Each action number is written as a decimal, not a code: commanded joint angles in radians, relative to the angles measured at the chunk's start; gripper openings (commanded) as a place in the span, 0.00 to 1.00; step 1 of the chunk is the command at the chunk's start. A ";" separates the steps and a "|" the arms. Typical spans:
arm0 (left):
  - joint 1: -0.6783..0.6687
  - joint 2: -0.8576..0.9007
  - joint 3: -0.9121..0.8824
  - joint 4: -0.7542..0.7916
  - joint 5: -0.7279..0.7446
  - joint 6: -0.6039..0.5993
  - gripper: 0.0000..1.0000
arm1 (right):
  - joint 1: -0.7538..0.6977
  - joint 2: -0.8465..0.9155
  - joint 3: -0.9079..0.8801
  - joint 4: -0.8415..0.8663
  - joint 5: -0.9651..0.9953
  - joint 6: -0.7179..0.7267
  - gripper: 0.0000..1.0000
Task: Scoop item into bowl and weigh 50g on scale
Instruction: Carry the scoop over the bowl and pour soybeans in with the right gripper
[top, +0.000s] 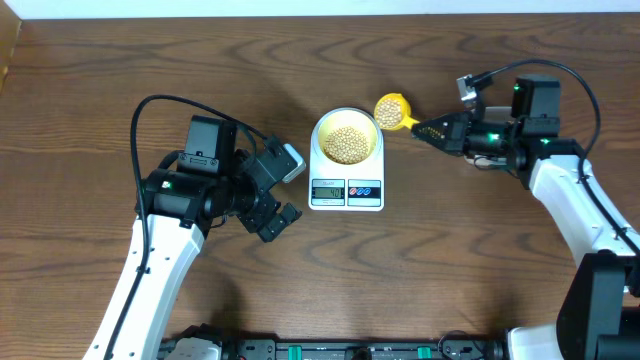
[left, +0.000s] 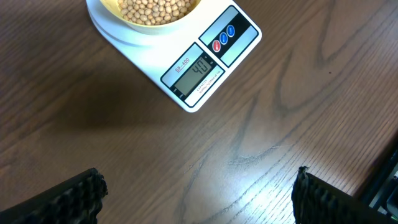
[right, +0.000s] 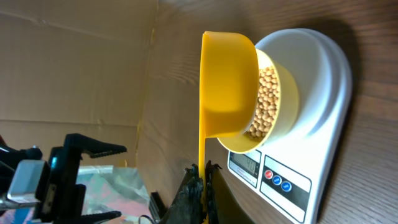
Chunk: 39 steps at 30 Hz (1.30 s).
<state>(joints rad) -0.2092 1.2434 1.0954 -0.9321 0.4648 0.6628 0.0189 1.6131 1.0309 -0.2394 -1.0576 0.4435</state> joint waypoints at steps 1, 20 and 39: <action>0.005 -0.003 0.018 -0.002 0.002 0.017 0.98 | 0.037 0.004 0.001 0.013 0.027 -0.038 0.01; 0.005 -0.003 0.018 -0.002 0.002 0.017 0.98 | 0.219 0.004 0.001 0.064 0.308 -0.296 0.01; 0.005 -0.003 0.018 -0.002 0.002 0.017 0.98 | 0.248 0.004 0.001 0.067 0.322 -0.472 0.01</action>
<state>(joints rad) -0.2092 1.2434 1.0954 -0.9321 0.4648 0.6628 0.2501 1.6131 1.0309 -0.1749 -0.7418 0.0906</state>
